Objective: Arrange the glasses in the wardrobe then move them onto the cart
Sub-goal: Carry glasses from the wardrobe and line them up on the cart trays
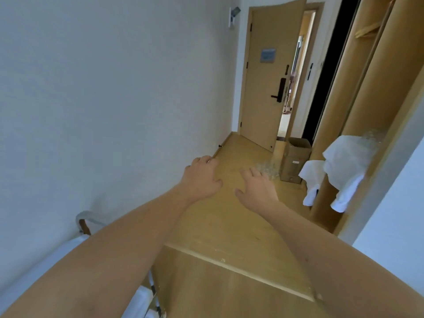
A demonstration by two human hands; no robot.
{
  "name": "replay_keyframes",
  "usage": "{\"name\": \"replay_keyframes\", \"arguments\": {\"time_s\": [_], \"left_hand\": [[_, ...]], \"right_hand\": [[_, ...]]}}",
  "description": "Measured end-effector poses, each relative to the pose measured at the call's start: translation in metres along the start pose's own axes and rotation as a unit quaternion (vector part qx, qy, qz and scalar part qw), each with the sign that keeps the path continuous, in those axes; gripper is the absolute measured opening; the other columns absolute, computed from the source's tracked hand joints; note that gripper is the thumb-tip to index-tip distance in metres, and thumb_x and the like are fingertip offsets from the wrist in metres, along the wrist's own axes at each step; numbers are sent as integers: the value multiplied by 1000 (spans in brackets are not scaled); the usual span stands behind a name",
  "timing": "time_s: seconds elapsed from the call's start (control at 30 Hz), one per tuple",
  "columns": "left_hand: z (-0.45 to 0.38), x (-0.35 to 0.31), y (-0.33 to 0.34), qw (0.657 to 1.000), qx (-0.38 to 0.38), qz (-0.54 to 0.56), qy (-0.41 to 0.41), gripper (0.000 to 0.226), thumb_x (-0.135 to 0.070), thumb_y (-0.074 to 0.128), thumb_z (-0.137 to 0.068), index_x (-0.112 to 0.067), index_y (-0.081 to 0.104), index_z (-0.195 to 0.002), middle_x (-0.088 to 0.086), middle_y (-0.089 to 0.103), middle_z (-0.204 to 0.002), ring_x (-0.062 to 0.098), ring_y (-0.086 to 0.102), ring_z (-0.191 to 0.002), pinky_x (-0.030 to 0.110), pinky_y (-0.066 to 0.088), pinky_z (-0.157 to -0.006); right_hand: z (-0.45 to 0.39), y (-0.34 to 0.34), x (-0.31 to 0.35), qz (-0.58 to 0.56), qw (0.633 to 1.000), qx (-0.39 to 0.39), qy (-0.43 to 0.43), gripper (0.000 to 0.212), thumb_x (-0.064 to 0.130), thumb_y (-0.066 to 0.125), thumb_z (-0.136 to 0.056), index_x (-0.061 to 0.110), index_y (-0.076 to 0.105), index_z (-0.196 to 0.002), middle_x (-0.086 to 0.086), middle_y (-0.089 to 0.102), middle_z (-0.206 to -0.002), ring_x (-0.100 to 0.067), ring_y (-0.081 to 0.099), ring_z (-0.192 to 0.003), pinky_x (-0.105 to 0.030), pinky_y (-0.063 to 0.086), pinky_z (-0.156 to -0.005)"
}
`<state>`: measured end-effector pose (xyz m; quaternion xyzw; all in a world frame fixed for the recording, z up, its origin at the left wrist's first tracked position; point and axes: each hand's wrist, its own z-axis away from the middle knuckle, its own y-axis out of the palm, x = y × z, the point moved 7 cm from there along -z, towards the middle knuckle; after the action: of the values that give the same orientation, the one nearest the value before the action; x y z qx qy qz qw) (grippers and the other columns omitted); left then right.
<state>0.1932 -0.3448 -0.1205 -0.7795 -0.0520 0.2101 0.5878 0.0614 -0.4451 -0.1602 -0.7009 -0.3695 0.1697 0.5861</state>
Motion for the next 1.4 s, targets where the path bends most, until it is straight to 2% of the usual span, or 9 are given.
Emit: {"name": "replay_keyframes", "arguments": {"time_s": [0.17,0.43,0.63,0.8,0.93,1.03,1.17,1.4], "left_hand": [[-80,-58,11,998,6,-26,64,63,-42,61,-90,-20,45,-147,5,46,-144,30,38,-136,45,40,-106],[-196,-117,49,995,4,-29,100,65,-45,60,-92,-19,42,-149,8,38,-154,29,33,-141,50,37,-111],[-267,-140,75,995,9,-12,100,64,-43,60,-92,-18,43,-148,7,37,-155,29,32,-141,52,38,-110],[-322,-147,93,993,20,-14,117,63,-44,61,-92,-17,45,-146,8,41,-150,30,36,-138,50,40,-109],[-374,-145,105,991,18,-5,131,61,-43,61,-90,-16,48,-143,9,44,-146,31,38,-136,50,40,-108],[-417,-141,113,988,16,5,151,63,-43,61,-91,-16,46,-146,10,42,-149,31,37,-137,52,41,-108],[-476,-136,124,984,22,27,177,65,-42,60,-91,-18,42,-149,8,44,-147,32,38,-134,51,43,-104],[-579,-124,142,973,54,-2,227,62,-40,59,-94,-18,42,-149,10,43,-149,33,37,-137,53,42,-106]], "right_hand": [[-45,-24,-75,9,999,-22,26,61,42,57,-96,22,39,-151,-10,41,-153,-36,37,-138,-51,40,-109],[-117,-35,-177,1,997,-44,60,61,46,57,-96,27,39,-152,-5,44,-152,-33,36,-140,-50,38,-112],[-161,-35,-237,0,995,-49,92,49,43,57,-94,26,50,-140,-1,51,-142,-30,43,-131,-46,44,-104],[-203,-25,-269,-14,992,-42,120,56,46,58,-95,28,45,-147,-1,47,-150,-30,39,-138,-50,41,-110],[-241,-13,-287,-5,990,-44,137,60,46,59,-94,26,42,-148,-2,49,-147,-31,41,-136,-48,43,-106],[-276,-4,-298,3,988,-52,148,57,46,60,-92,26,45,-143,-3,54,-137,-32,46,-128,-46,47,-98],[-329,5,-315,-6,983,-67,172,59,47,61,-91,28,45,-145,-1,50,-145,-30,44,-131,-46,46,-101],[-422,20,-345,0,971,-76,227,50,48,61,-91,25,51,-135,-3,59,-130,-30,51,-120,-44,47,-92]]}}
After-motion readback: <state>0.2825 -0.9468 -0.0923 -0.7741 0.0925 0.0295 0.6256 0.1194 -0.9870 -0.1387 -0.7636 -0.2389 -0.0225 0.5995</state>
